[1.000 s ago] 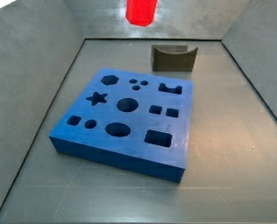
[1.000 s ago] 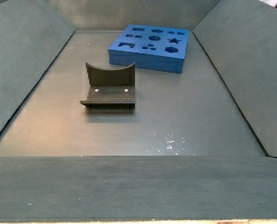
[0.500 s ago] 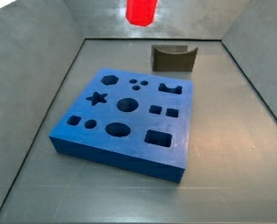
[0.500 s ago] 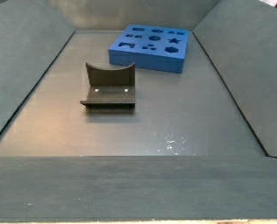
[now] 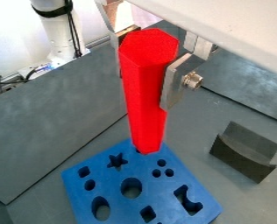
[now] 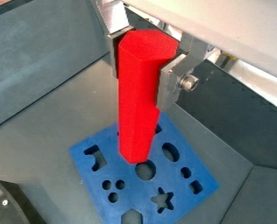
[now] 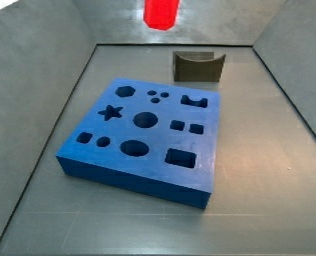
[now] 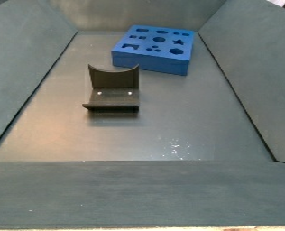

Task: Pick up the hexagon object. Move up. Place the hexagon object on the fixture. Regrasp the hexagon object. Move to above the board. Insert the hexagon object.
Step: Move to above the board.

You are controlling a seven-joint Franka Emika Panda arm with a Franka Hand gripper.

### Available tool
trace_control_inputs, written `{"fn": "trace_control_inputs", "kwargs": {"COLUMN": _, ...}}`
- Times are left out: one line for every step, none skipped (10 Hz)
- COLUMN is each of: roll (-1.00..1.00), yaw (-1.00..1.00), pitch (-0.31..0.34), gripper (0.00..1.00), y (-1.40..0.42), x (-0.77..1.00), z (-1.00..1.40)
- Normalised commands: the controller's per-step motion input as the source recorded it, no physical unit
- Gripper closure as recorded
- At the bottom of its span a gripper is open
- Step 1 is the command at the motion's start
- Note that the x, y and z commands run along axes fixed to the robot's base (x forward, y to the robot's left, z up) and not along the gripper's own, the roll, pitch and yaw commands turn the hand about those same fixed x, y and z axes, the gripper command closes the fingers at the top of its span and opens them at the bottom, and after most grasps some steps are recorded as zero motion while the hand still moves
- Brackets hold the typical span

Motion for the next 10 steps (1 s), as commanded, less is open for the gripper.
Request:
{"fn": "trace_control_inputs", "kwargs": {"roll": -0.23, "yaw": 0.01, "pitch": -0.315, "gripper": 1.00, "y": 0.13, "x": -0.24, "z": 0.02}}
{"fn": "trace_control_inputs", "kwargs": {"roll": -0.23, "yaw": 0.01, "pitch": -0.315, "gripper": 1.00, "y": 0.13, "x": -0.24, "z": 0.02}}
{"fn": "trace_control_inputs", "kwargs": {"roll": -0.23, "yaw": 0.01, "pitch": -0.315, "gripper": 1.00, "y": 0.13, "x": -0.24, "z": 0.02}}
{"fn": "trace_control_inputs", "kwargs": {"roll": -0.23, "yaw": 0.01, "pitch": -0.315, "gripper": 1.00, "y": 0.13, "x": -0.24, "z": 0.02}}
{"fn": "trace_control_inputs", "kwargs": {"roll": -0.23, "yaw": 0.01, "pitch": -0.315, "gripper": 1.00, "y": 0.13, "x": -0.24, "z": 0.02}}
{"fn": "trace_control_inputs", "kwargs": {"roll": -0.23, "yaw": 0.00, "pitch": -0.315, "gripper": 1.00, "y": 0.13, "x": -0.24, "z": 0.02}}
{"fn": "trace_control_inputs", "kwargs": {"roll": -0.23, "yaw": 0.01, "pitch": -0.315, "gripper": 1.00, "y": 0.13, "x": -0.24, "z": 0.02}}
{"fn": "trace_control_inputs", "kwargs": {"roll": -0.23, "yaw": 0.01, "pitch": -0.315, "gripper": 1.00, "y": 0.13, "x": -0.24, "z": 0.02}}
{"fn": "trace_control_inputs", "kwargs": {"roll": -0.23, "yaw": 0.00, "pitch": -0.315, "gripper": 1.00, "y": 0.13, "x": -0.24, "z": 0.02}}
{"fn": "trace_control_inputs", "kwargs": {"roll": -0.23, "yaw": 0.01, "pitch": -0.315, "gripper": 1.00, "y": 0.13, "x": -0.24, "z": 0.02}}
